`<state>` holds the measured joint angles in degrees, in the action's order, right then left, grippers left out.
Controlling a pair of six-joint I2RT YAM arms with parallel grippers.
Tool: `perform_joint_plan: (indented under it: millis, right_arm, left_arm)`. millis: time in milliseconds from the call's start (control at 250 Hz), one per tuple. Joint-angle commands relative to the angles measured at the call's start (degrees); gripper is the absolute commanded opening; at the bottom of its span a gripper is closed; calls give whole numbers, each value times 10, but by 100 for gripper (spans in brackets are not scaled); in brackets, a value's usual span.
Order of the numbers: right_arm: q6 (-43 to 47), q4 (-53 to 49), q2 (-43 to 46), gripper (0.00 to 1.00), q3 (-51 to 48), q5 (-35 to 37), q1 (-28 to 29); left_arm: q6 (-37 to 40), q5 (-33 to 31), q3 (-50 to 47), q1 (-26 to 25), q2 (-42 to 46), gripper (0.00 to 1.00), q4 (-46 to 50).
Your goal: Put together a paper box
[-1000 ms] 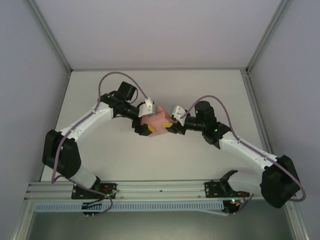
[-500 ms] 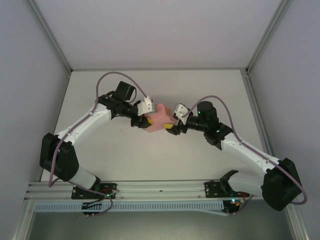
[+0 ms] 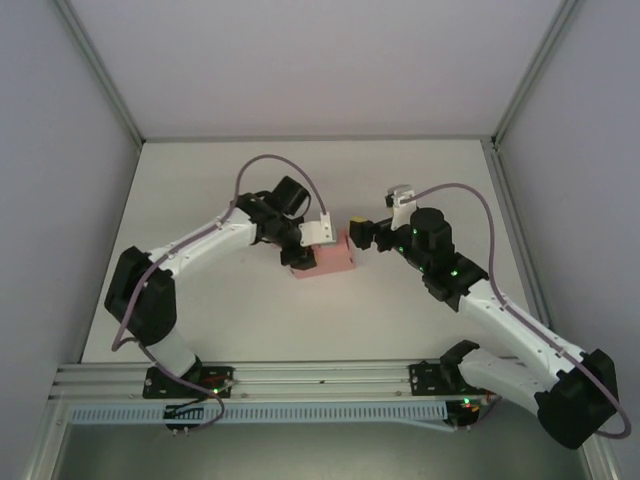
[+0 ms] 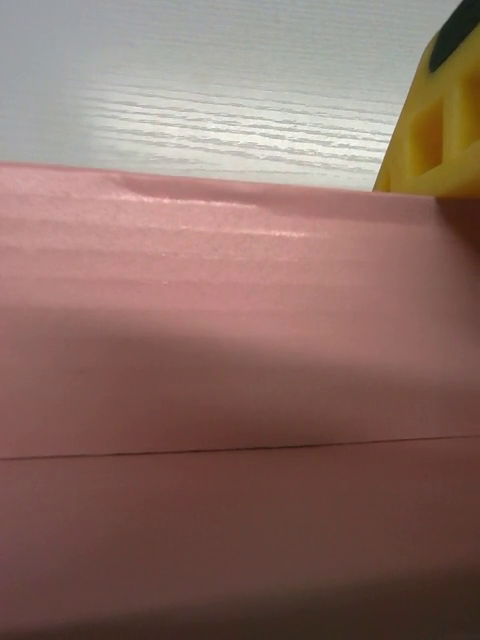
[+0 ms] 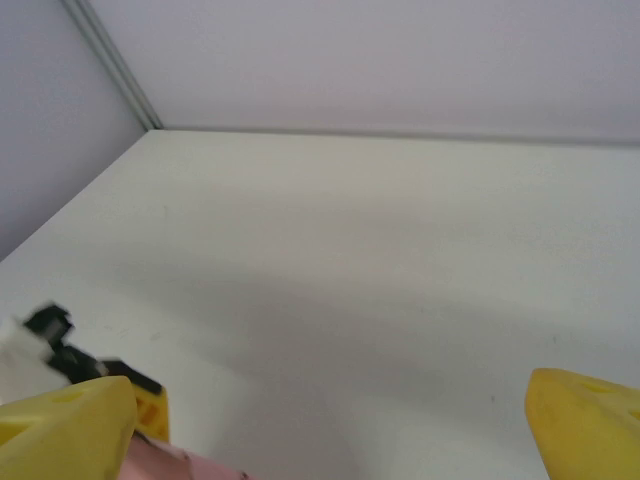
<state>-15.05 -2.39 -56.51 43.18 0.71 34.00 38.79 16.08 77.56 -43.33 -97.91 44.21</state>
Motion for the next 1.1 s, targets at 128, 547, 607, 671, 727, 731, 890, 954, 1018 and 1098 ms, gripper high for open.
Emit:
perform_joint_plan:
  millis: [128,547,607,671,727,731,890,954,1018,1098]
  right_arm:
    - [-54,-165,-45,88,22,-26,-1]
    - [162,-83,-111,63,21,-175,-1]
    - [169,-102,-132,59,38,-172,-1]
    - [169,-114,-149,50,51,-167,-1]
    - [170,-120,-156,48,58,-168,-1]
    - [169,-120,-157,48,58,-168,-1]
    - [157,-111,-163,39,60,-178,-1]
    - [150,-105,-164,36,56,-183,-1]
    - [145,-102,-162,34,52,-185,-1]
    - [141,-104,-161,33,49,-192,-1]
  left_arm:
    - [-30,-61,38,-13,-60,41,61]
    - [-18,-65,4,-29,-45,45,16]
    - [-14,-64,-10,-30,-36,45,3]
    - [-6,-56,-24,-30,-25,46,-10]
    - [-2,-49,-36,-29,-15,46,-23]
    - [-2,-49,-36,-30,-14,47,-24]
    - [6,-37,-58,-29,5,47,-49]
    - [8,-32,-60,-28,5,47,-55]
    - [7,-30,-61,-26,2,47,-56]
    - [6,-28,-59,-24,-1,47,-56]
